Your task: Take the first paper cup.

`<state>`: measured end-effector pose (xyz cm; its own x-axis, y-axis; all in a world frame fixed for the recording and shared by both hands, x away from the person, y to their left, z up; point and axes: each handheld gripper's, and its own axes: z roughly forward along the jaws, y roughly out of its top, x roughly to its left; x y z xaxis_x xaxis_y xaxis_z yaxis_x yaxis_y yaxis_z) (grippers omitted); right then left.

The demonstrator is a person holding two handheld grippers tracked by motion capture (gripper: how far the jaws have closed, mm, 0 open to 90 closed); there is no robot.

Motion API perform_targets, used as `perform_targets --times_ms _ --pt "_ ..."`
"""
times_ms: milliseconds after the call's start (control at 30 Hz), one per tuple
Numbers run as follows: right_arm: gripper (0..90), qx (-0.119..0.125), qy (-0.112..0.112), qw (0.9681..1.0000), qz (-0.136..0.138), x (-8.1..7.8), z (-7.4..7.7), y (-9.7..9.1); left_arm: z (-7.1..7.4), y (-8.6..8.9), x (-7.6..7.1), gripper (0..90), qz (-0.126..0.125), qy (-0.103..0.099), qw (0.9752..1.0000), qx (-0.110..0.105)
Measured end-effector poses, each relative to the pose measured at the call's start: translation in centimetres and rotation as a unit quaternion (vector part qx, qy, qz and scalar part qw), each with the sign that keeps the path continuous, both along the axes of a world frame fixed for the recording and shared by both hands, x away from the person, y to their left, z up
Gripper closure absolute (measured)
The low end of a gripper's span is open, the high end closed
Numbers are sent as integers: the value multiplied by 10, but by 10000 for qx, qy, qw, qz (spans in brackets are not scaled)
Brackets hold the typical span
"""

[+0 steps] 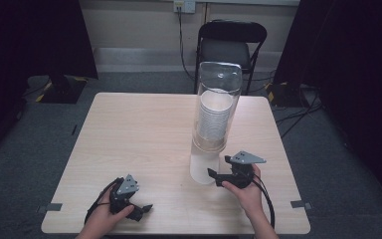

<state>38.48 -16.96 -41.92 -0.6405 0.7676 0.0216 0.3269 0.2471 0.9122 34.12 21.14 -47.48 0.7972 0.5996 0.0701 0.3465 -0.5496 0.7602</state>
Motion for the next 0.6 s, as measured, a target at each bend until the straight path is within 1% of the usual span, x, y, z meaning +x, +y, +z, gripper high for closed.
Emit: perform_targets --times_ms 67,100,133,167,200,233,267,300,400,433,467,500,533,600 --pt "151 47 -39 10000 30 0 2 2 0 0 0 0 0 4 10000 0" --pt "153 157 -154 9997 57 1 6 5 1 0 0 0 4 9 10000 63" --pt "160 207 -224 9995 71 1 9 7 1 0 0 0 4 9 10000 63" --pt "160 207 -224 9995 71 1 9 7 0 0 0 0 13 15 10000 -26" --pt "161 231 -319 9992 67 2 15 9 0 0 0 0 12 18 10000 -20" --pt "161 231 -319 9992 67 2 15 9 0 0 0 0 11 18 10000 -17" --pt "161 332 -318 9989 92 3 20 11 0 0 0 0 9 19 10000 -16" --pt "161 383 -356 9986 126 4 21 12 1 0 0 0 15 19 10000 48" --pt "161 402 -414 9983 128 5 24 13 1 0 0 0 16 32 10000 42" --pt "161 383 -471 9981 129 5 27 15 1 0 0 0 9 25 10000 52" --pt "161 383 -471 9981 129 5 27 15 1 0 0 0 13 28 10000 48" --pt "169 477 -543 9973 130 5 29 15 1 0 0 0 10 23 10000 50" --pt "169 477 -543 9973 130 5 29 15 1 0 0 0 10 23 10000 50" --pt "168 567 -570 9967 122 7 29 15 1 0 0 0 6 20 10000 57"
